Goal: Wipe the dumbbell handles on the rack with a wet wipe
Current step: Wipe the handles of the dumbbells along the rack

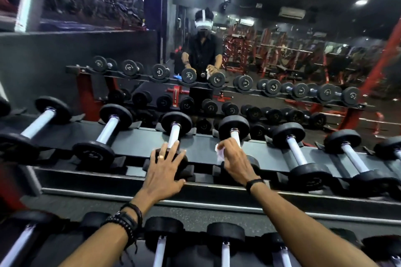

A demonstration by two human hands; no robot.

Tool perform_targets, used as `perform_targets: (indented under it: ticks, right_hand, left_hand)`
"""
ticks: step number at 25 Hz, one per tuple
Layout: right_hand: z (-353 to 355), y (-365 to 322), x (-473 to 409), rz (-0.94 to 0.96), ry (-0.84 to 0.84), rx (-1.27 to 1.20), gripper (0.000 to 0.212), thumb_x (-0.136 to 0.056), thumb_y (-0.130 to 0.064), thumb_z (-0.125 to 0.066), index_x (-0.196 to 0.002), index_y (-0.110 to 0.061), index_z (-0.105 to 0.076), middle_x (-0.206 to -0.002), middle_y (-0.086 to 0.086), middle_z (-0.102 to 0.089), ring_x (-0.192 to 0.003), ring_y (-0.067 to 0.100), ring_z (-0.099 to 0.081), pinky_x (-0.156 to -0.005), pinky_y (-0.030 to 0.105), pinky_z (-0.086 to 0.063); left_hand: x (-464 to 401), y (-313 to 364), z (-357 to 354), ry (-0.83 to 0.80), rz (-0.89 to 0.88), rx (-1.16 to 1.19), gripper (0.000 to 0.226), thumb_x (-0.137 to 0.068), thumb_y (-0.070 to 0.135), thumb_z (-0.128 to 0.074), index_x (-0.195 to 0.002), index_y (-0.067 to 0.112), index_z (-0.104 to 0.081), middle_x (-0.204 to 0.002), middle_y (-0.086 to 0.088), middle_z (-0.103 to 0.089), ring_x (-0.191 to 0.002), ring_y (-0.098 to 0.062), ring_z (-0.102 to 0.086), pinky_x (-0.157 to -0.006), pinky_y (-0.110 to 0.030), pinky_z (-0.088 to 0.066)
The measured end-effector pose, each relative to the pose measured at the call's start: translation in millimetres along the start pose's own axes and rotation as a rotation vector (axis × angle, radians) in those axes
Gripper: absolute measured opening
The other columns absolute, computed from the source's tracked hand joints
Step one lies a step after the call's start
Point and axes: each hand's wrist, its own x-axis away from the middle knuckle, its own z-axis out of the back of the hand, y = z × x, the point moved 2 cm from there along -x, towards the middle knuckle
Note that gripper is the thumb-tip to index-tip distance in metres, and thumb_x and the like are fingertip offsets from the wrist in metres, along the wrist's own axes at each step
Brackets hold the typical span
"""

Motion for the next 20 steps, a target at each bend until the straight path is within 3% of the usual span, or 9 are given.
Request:
perform_targets:
  ticks: [2, 3, 5, 7, 9, 15, 20]
  right_hand:
    - [0.0, -23.6, 21.9, 0.021, 0.001, -0.099, 0.025, -0.084, -0.001, -0.037, -0.100, -0.009, -0.054, -0.098, 0.006, -0.052, -0.083, 0.022, -0.053, -0.070, 0.039, -0.048]
    - [2.4, -33.6, 28.1, 0.014, 0.021, -0.131, 0.024, -0.085, 0.000, -0.038, -0.100, -0.009, -0.055, -0.098, 0.006, -0.052, -0.082, 0.021, -0.053, -0.068, 0.039, -0.049]
    - [11.2, -52.1, 33.4, -0.013, 0.085, -0.210, 0.026, -0.085, 0.007, -0.043, -0.097, -0.010, -0.059, -0.096, 0.005, -0.053, -0.081, 0.017, -0.054, -0.068, 0.034, -0.049]
    - [23.0, -64.6, 38.0, -0.061, 0.203, -0.337, 0.026, -0.083, 0.011, -0.047, -0.092, -0.008, -0.063, -0.092, 0.006, -0.056, -0.082, 0.005, -0.054, -0.072, 0.020, -0.047]
    - [28.7, -72.1, 41.9, -0.141, 0.289, -0.431, 0.026, -0.081, 0.011, -0.051, -0.090, -0.007, -0.067, -0.091, 0.007, -0.059, -0.080, -0.003, -0.055, -0.074, 0.008, -0.042]
    - [18.3, -93.3, 63.4, -0.263, 0.188, -0.556, 0.013, -0.092, -0.013, -0.061, -0.100, -0.013, -0.072, -0.103, 0.002, -0.066, -0.090, 0.003, -0.062, -0.080, 0.009, -0.046]
    - [22.4, -102.0, 29.5, -0.342, 0.191, -0.623, 0.021, -0.086, -0.003, -0.064, -0.086, -0.023, -0.071, -0.087, -0.004, -0.072, -0.080, 0.009, -0.068, -0.074, 0.020, -0.052]
  left_hand:
    - [25.8, -5.4, 5.1, -0.076, -0.031, -0.001, 0.083, -0.080, 0.052, -0.063, -0.152, 0.029, -0.029, -0.165, -0.002, 0.011, -0.151, -0.032, 0.003, -0.120, -0.055, -0.002]
    - [35.0, -8.3, 9.2, -0.104, -0.022, 0.018, 0.076, -0.083, 0.050, -0.062, -0.150, 0.028, -0.033, -0.164, 0.001, 0.014, -0.151, -0.029, 0.004, -0.121, -0.052, -0.002]
    - [52.4, -10.9, 21.0, -0.157, 0.054, 0.098, 0.066, -0.089, 0.046, -0.059, -0.147, 0.024, -0.038, -0.165, -0.002, -0.003, -0.150, -0.025, -0.012, -0.121, -0.046, -0.008]
    - [73.3, -10.7, 31.5, -0.167, 0.141, 0.116, 0.065, -0.091, 0.046, -0.056, -0.148, 0.022, -0.037, -0.160, -0.004, -0.025, -0.145, -0.023, -0.026, -0.119, -0.046, -0.015]
    - [93.5, -13.2, 39.2, -0.155, 0.144, 0.052, 0.063, -0.091, 0.047, -0.055, -0.146, 0.022, -0.038, -0.154, -0.001, -0.034, -0.141, -0.020, -0.033, -0.115, -0.048, -0.019]
    - [112.0, -30.2, 70.3, -0.117, 0.161, -0.008, 0.057, -0.091, 0.046, -0.055, -0.141, 0.021, -0.043, -0.144, 0.000, -0.045, -0.134, -0.022, -0.041, -0.114, -0.053, -0.017]
    - [97.2, -69.3, 82.1, 0.013, 0.190, -0.012, 0.051, -0.088, 0.045, -0.055, -0.133, 0.021, -0.050, -0.131, 0.000, -0.053, -0.124, -0.022, -0.049, -0.111, -0.054, -0.022]
